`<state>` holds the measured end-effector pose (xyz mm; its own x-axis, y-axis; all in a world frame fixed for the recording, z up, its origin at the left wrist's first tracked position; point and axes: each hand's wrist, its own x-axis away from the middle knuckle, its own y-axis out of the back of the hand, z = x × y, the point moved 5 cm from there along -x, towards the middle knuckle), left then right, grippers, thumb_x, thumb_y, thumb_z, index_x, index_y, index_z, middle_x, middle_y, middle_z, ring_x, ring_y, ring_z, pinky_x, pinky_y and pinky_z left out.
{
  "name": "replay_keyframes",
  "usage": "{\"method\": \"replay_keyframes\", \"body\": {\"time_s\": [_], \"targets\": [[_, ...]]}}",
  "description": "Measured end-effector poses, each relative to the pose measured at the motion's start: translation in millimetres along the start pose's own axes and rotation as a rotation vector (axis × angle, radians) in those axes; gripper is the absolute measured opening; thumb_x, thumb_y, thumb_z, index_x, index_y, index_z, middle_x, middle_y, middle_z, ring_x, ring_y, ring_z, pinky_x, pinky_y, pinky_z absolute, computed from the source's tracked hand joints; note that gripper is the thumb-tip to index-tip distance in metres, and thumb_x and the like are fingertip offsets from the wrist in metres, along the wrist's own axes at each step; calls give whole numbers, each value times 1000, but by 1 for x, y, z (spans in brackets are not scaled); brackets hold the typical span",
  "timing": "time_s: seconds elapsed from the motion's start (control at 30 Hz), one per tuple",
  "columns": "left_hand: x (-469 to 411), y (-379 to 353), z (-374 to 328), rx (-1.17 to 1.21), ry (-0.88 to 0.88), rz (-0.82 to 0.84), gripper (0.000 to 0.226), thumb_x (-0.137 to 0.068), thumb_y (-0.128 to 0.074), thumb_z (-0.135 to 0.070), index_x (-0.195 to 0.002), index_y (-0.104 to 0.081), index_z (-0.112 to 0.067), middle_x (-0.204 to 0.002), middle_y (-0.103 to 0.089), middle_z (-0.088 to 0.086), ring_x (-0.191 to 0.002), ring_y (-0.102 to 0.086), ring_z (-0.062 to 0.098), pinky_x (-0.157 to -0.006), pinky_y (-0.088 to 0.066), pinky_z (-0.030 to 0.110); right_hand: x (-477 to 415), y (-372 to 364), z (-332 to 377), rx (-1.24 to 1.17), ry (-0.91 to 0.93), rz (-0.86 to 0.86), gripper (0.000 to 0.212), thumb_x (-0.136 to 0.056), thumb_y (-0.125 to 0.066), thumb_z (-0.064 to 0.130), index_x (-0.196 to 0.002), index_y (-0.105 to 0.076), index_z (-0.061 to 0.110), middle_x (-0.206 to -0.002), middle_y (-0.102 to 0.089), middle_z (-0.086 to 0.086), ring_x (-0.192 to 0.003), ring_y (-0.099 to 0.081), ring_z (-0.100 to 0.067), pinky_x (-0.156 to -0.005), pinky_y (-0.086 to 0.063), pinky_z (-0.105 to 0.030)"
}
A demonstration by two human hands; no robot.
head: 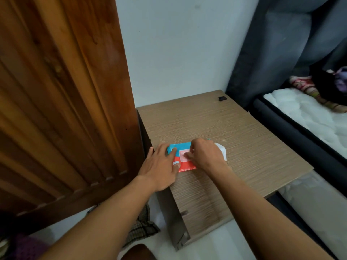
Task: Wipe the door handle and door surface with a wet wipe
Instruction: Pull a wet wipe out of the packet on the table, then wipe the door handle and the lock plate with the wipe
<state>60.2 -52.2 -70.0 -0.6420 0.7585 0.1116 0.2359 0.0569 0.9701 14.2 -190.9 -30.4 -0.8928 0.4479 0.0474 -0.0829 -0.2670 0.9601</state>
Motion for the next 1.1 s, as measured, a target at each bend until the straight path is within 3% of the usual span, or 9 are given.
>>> {"method": "replay_keyframes", "body": {"time_s": [0.13,0.37,0.47,0.57,0.7,0.8,0.87,1.0,1.1], "targets": [[0,11,-2,-5,17,-31,61,-97,-40,-52,-150,-30,-25,-154,-31,1,-145,-22,20,-122,-12,52,3,14,0,-54,-24,-20,21,-85,-51,20,-97,-67,14,-105,-69,-8,-97,-62,-27,-76,-50,-35],[-3,24,-6,89,123,109,53,-101,-35,-45,-152,-28,-31,-160,-22,0,-149,-14,22,-121,-12,56,11,75,1,-310,-5,-126,29,-82,-55,4,-100,-72,20,-105,-71,0,-96,-63,-15,-76,-47,-25],[3,49,-20,245,106,-38,50,-102,-38,-39,-150,-32,-30,-159,-30,-2,-145,-27,20,-118,-27,47,21,102,8,-535,11,-184,25,-83,-58,3,-87,-72,24,-90,-70,4,-80,-67,-13,-72,-57,-31],[13,85,-44,551,51,-225,48,-97,-55,-35,-143,-43,-33,-142,-53,-5,-126,-51,16,-100,-46,35,36,125,19,-883,16,-166,21,-82,-62,-3,-89,-73,14,-83,-69,-4,-74,-68,-16,-63,-60,-32],[28,133,-55,819,106,-436,36,-92,-66,-38,-127,-57,-33,-109,-60,-17,-96,-56,5,-73,-47,18,54,154,31,-1187,55,-169,16,-86,-66,3,-94,-73,15,-87,-72,0,-80,-69,-10,-61,-53,-23],[43,170,-44,929,109,-486,20,-90,-69,-38,-103,-73,-24,-97,-72,-9,-90,-66,14,-76,-55,32,62,179,39,-1234,78,-241,14,-87,-68,9,-94,-74,19,-93,-72,-1,-89,-67,-15,-65,-51,-26],[59,201,-39,952,59,-485,15,-90,-70,-32,-96,-76,-19,-90,-75,0,-85,-68,17,-73,-54,33,69,198,50,-1242,111,-302,14,-88,-67,10,-96,-71,20,-91,-72,-4,-88,-69,-17,-66,-54,-27],[91,260,-26,1126,46,-489,16,-89,-71,-23,-105,-73,-21,-98,-76,-2,-87,-71,11,-71,-54,18,83,226,81,-1063,158,-458,16,-92,-61,7,-92,-70,20,-93,-69,1,-80,-68,-14,-64,-60,-29],[107,294,-17,1423,66,-449,21,-91,-69,-17,-112,-68,-19,-109,-73,6,-102,-67,22,-85,-56,35,92,239,118,-931,228,-458,20,-92,-60,9,-85,-73,21,-89,-70,7,-77,-67,-11,-64,-61,-29]]}}
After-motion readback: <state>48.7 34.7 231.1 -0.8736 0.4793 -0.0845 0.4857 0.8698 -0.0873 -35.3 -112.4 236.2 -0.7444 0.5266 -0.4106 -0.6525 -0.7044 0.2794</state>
